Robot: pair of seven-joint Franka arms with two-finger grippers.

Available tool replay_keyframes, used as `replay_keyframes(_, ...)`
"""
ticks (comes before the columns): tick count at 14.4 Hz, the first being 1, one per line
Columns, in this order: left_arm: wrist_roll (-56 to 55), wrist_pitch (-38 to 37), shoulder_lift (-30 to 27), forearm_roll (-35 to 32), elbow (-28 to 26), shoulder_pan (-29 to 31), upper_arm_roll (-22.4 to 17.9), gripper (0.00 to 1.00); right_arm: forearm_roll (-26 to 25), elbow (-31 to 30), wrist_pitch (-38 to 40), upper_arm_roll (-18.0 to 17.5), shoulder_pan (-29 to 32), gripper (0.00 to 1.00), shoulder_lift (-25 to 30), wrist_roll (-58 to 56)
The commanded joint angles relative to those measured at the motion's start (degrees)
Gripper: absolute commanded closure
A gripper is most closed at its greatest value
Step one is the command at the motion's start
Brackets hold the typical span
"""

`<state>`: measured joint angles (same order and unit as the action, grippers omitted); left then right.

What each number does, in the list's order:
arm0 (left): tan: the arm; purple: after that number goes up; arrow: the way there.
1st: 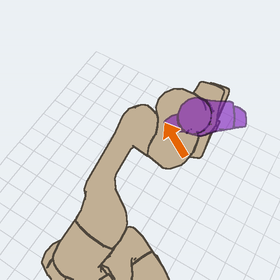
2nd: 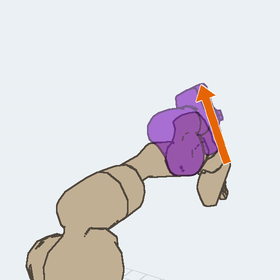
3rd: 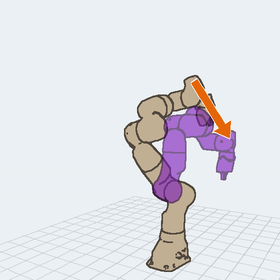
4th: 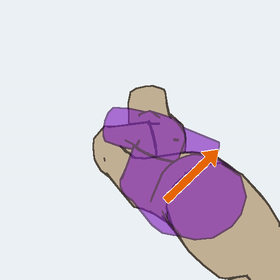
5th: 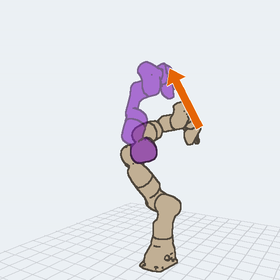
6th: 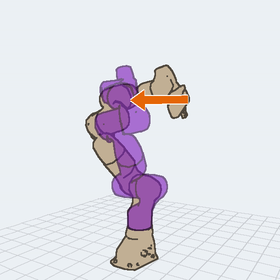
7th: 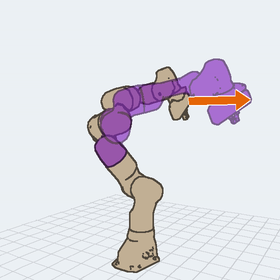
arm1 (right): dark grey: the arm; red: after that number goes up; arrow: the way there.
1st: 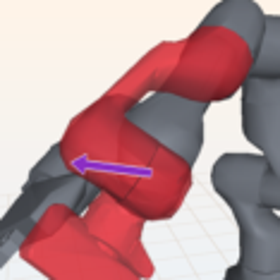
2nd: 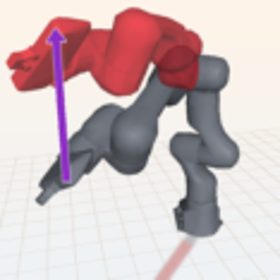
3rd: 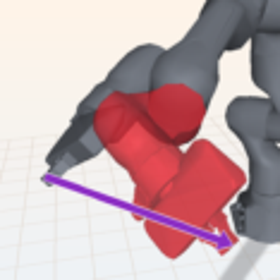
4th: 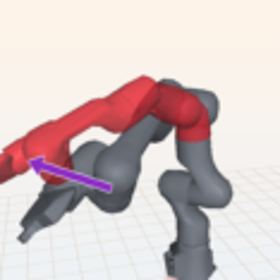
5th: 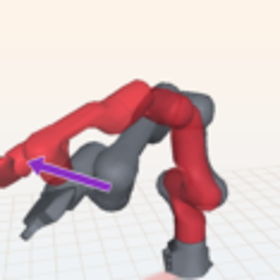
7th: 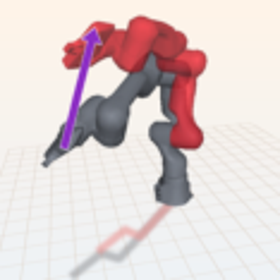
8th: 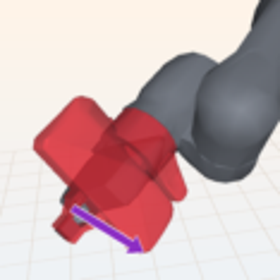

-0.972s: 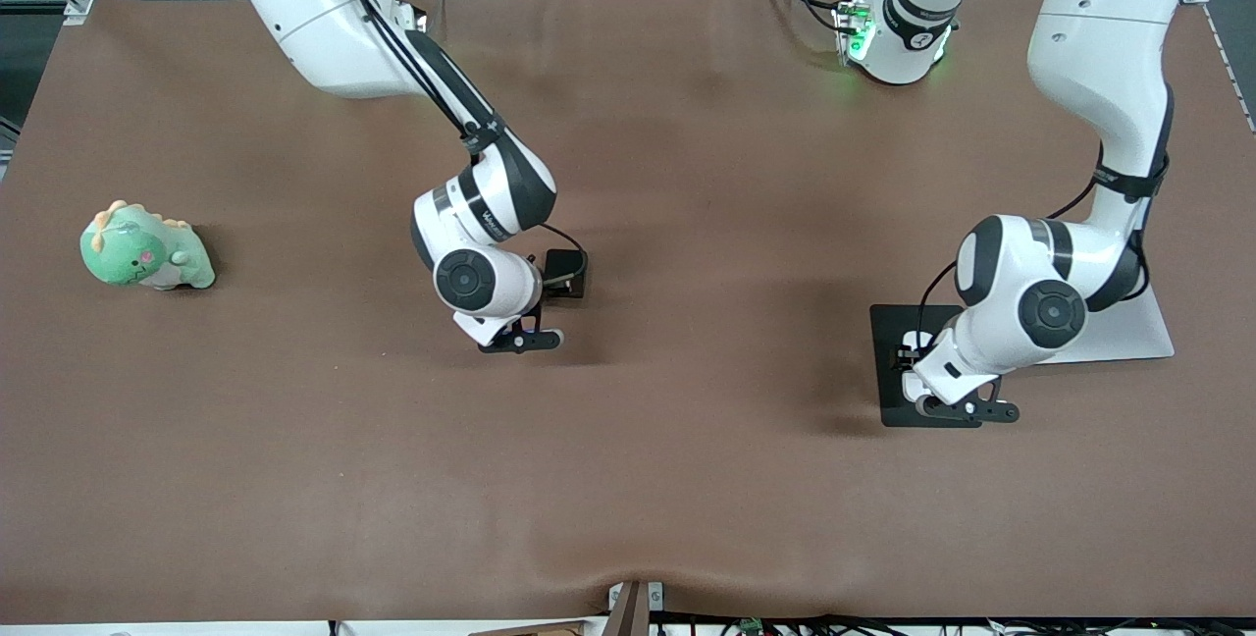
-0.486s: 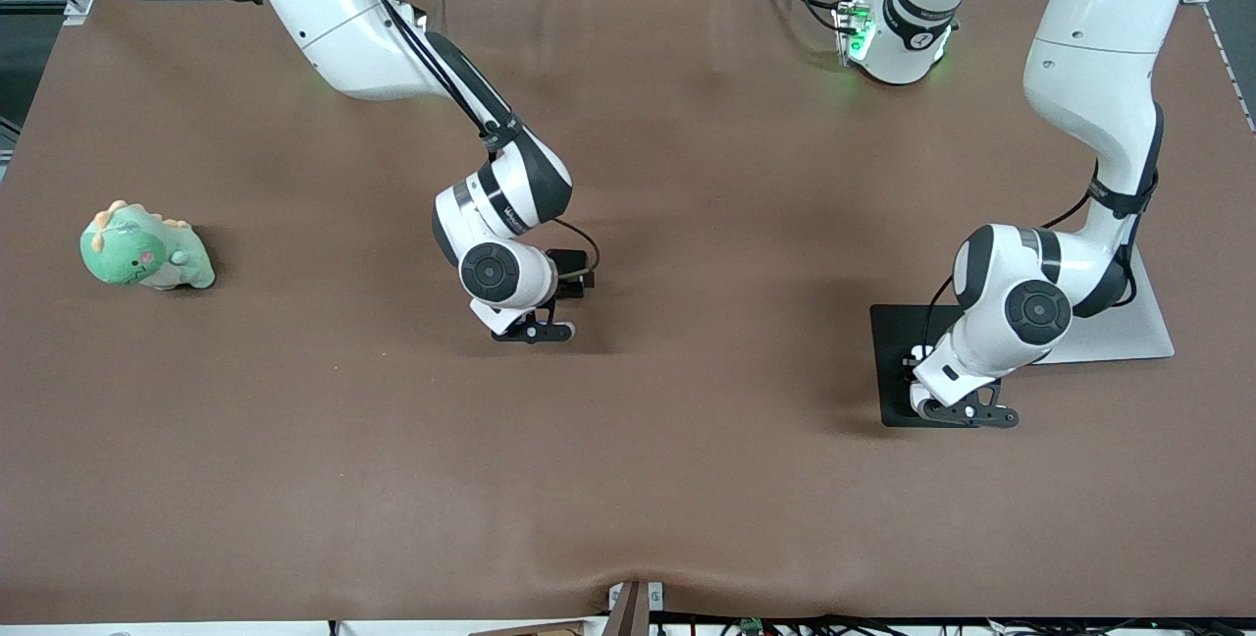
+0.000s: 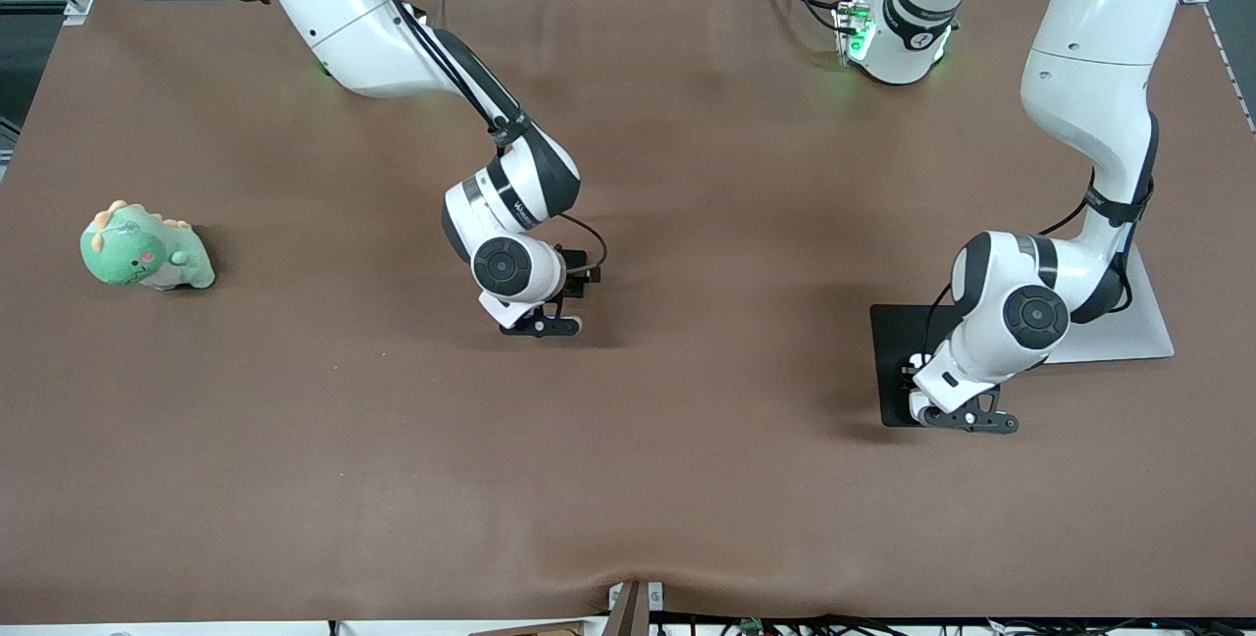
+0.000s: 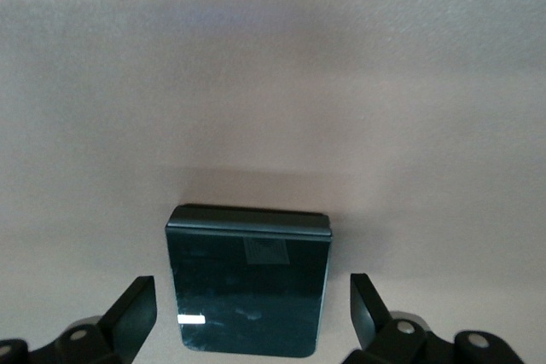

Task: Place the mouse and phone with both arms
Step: 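Lower the mouse onto the pad while the right gripper grasps the phone, then release the mouse and raise the left gripper while the right lifts the phone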

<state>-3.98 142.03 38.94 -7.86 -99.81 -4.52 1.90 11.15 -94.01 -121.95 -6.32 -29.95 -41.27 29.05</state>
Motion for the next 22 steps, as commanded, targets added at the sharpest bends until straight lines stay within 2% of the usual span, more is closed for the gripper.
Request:
replay_keyframes(1,-1.4,0.8,0.9,-1.6,1.1,0.0,-0.1,0.00,0.6,-0.1,-0.7,0.3,-0.7,0.00,-0.6,1.0)
replay_keyframes(7,-0.8,0.2,-1.5,-1.7,0.8,0.6,0.0,0.00,0.1,-0.1,-2.5,0.4,-1.5,0.00,-1.8,2.1)
replay_keyframes(9,-0.4,-3.8,-4.4,-1.6,0.6,0.6,0.2,0.00,-0.4,-0.1,-2.4,0.8,-1.6,0.00,-1.8,1.9)
replay_keyframes(10,-0.3,-7.2,-6.1,-0.8,0.8,0.6,0.2,0.00,-0.8,0.0,-1.9,0.8,-1.3,0.27,-1.6,1.9)
replay_keyframes(12,-0.6,-11.2,-9.4,-0.6,0.8,0.6,0.4,0.00,-1.0,0.5,-0.6,0.8,-0.6,1.00,-1.3,2.1)
replay_keyframes(16,0.3,-20.6,-16.5,2.1,0.9,2.0,0.6,0.00,-1.0,2.4,8.0,1.2,1.5,1.00,-0.4,2.9)
replay_keyframes(19,2.7,-26.9,-21.8,3.7,1.2,3.3,0.6,0.00,-1.5,2.1,11.3,1.3,2.8,1.00,1.3,2.8)
replay_keyframes(21,3.5,-30.6,-25.7,4.2,1.3,3.3,0.6,0.00,-6.5,1.0,13.7,1.3,3.5,1.00,2.3,2.4)
replay_keyframes(22,3.5,-32.8,-27.6,4.2,1.8,3.2,0.6,0.00,-7.3,0.1,14.1,1.3,4.2,1.00,3.2,2.4)
